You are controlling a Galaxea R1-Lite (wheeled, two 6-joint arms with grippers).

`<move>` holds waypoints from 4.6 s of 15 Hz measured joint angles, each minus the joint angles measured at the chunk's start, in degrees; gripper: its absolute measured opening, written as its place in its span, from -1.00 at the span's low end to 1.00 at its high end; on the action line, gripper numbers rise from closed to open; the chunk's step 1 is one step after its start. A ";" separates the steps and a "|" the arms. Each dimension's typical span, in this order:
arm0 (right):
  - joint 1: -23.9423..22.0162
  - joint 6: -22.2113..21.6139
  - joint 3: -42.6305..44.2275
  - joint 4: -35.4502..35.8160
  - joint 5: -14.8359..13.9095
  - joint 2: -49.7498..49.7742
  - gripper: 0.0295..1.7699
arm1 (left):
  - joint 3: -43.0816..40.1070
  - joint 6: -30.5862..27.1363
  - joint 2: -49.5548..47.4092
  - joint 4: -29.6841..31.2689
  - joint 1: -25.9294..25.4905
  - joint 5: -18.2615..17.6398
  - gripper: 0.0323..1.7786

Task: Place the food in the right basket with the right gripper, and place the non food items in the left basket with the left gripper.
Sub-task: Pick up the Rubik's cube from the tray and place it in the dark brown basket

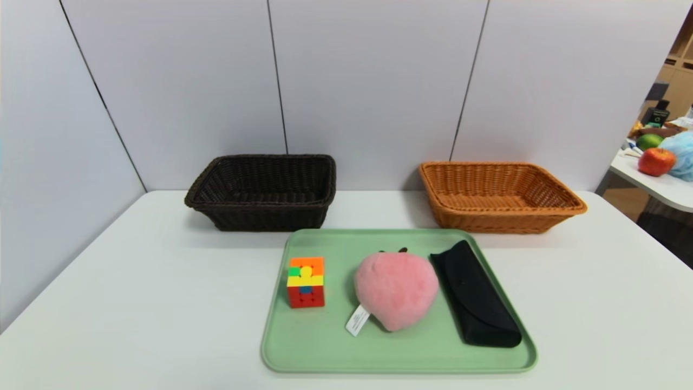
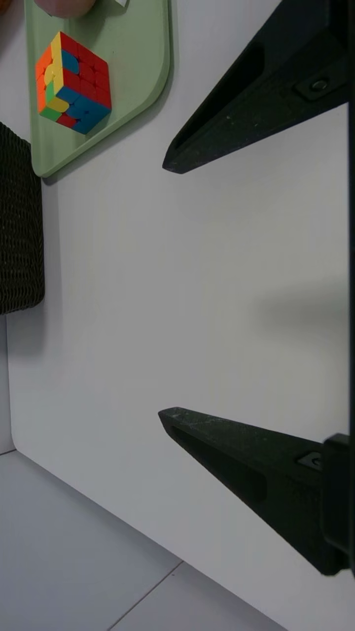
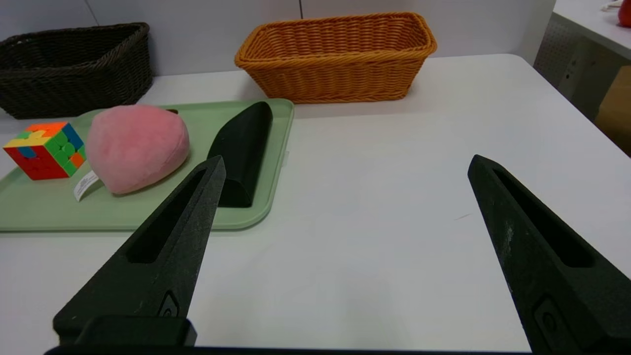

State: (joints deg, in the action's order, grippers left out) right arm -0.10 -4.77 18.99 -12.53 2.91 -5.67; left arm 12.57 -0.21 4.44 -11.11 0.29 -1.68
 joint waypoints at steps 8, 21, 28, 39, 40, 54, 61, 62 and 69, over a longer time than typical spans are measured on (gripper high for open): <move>0.00 3.54 8.75 -2.54 0.96 -24.92 0.92 | 14.30 2.16 29.96 -1.21 0.87 -0.62 0.90; 1.37 4.28 27.48 -14.88 3.50 -54.92 0.92 | 31.70 2.71 55.65 -2.54 4.52 -9.36 0.90; 5.39 4.39 32.52 -15.23 3.12 -64.17 0.92 | 40.52 13.21 66.95 -5.40 15.45 -5.28 0.90; 6.81 4.04 35.33 -15.01 2.86 -69.85 0.92 | 60.47 33.88 88.11 -18.19 33.79 9.39 0.90; 6.81 4.06 35.44 -15.01 2.93 -69.83 0.92 | 61.60 34.60 89.50 -18.41 34.43 9.48 0.90; 7.56 3.62 35.46 -14.99 2.95 -69.27 0.92 | 73.46 40.73 105.20 -23.74 41.46 19.04 0.90; 7.53 3.62 35.05 -15.01 2.95 -69.02 0.92 | 73.29 41.39 107.47 -23.76 42.03 18.88 0.90; 7.53 3.64 34.95 -15.01 3.01 -68.94 0.92 | 73.29 41.52 107.85 -23.76 42.03 18.87 0.90; 7.53 3.56 34.06 -15.01 3.08 -68.23 0.92 | 73.64 41.72 109.37 -23.70 42.48 18.87 0.90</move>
State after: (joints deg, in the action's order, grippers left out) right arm 7.44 -1.21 53.05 -27.54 6.00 -73.90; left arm 86.21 41.51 113.81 -34.80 42.78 17.19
